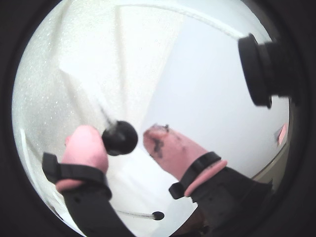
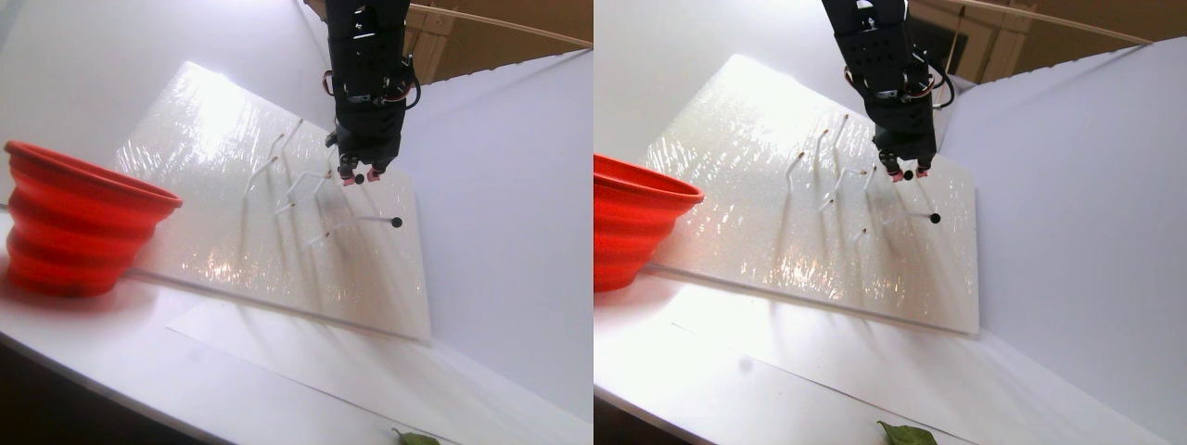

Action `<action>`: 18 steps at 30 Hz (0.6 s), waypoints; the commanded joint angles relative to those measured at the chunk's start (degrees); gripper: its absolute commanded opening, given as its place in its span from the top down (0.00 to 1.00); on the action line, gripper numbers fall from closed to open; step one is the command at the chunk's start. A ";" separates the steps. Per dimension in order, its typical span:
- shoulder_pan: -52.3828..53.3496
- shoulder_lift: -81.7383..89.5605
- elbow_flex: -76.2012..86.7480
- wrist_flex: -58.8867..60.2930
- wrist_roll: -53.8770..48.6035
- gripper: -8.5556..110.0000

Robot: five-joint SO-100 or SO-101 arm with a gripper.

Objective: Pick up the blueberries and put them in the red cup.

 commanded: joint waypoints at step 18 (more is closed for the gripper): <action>-0.62 3.96 -2.46 -2.11 0.62 0.81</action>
